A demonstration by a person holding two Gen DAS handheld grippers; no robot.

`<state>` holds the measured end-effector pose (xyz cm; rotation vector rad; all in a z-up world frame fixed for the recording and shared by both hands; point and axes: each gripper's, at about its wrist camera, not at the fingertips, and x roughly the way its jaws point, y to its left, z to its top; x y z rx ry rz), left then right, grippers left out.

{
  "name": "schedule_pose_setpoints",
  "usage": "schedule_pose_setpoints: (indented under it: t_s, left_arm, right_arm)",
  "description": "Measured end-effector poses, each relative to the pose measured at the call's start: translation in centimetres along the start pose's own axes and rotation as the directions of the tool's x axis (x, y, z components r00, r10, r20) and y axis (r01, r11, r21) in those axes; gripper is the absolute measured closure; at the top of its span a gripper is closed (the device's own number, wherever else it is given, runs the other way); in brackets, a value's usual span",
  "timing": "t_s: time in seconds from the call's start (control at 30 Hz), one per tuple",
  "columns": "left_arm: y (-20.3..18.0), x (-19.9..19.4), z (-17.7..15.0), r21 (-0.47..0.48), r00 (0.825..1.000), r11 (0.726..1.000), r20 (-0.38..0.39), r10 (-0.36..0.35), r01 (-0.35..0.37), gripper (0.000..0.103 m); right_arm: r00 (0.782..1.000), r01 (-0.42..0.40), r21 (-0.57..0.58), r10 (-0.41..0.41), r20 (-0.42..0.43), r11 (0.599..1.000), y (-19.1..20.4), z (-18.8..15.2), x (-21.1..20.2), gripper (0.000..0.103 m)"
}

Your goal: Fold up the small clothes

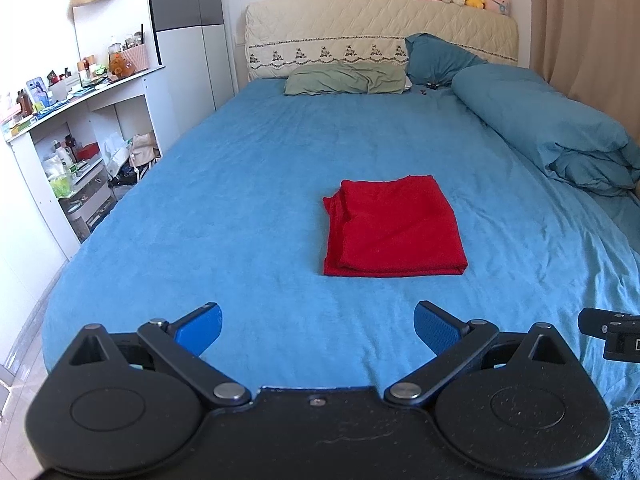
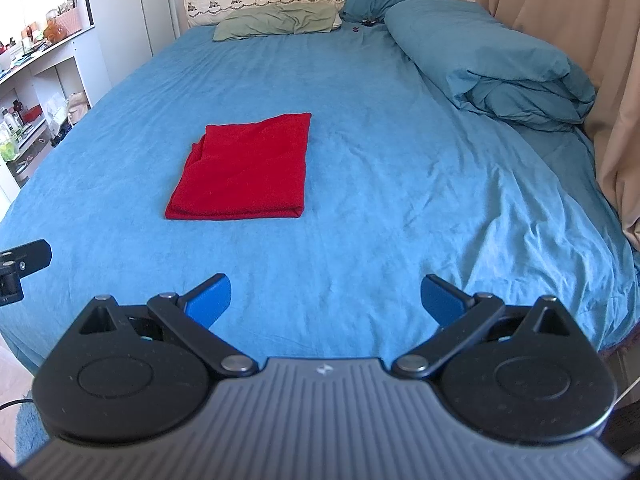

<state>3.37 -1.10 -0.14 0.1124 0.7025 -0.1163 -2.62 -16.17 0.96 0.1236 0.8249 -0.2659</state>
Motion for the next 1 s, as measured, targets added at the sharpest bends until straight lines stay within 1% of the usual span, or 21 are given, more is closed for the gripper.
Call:
schedule_pose_setpoints:
  t_s: [0.1, 0.27, 0.47, 0.63, 0.83, 1.0]
  left_arm:
    - [-0.08, -0.01, -0.01, -0.001, 1.0, 1.0, 0.0, -0.001, 0.001, 0.0]
    - [-0.51, -0.01, 0.03, 0.017, 1.0, 1.0, 0.002, 0.022, -0.022, 0.0]
    - [-0.31, 0.14, 0.09, 0.004, 1.0, 1.0, -0.005, 0.013, -0.013, 0.0]
    - [-0.31, 0.39, 0.1, -0.008, 0.998, 0.998, -0.009, 0.068, -0.068, 0.0]
    - [0.13, 0.51, 0.02, -0.037, 0.999, 0.998, -0.013, 0.044, -0.044, 0.0]
    - [0.3, 0.58, 0.01, -0.042, 0.999, 0.998, -0.004, 0.037, -0.037, 0.0]
  right_arm:
    - [1.0, 0.0, 0.001, 0.0, 0.0, 1.0, -0.03, 0.0, 0.01, 0.0]
    - [1.0, -0.001, 0.0, 0.001, 0.002, 1.0, -0.1, -0.01, 0.03, 0.0]
    - [1.0, 0.001, 0.002, -0.001, 0.005, 1.0, 0.01, 0.06, -0.06, 0.0]
    - [1.0, 0.006, 0.007, -0.006, 0.009, 1.0, 0.45, 0.37, -0.5, 0.0]
    - [1.0, 0.008, 0.008, -0.008, 0.01, 1.0, 0.58, 0.4, -0.53, 0.0]
    - [1.0, 0.008, 0.009, -0.008, 0.009, 1.0, 0.73, 0.42, -0.54, 0.0]
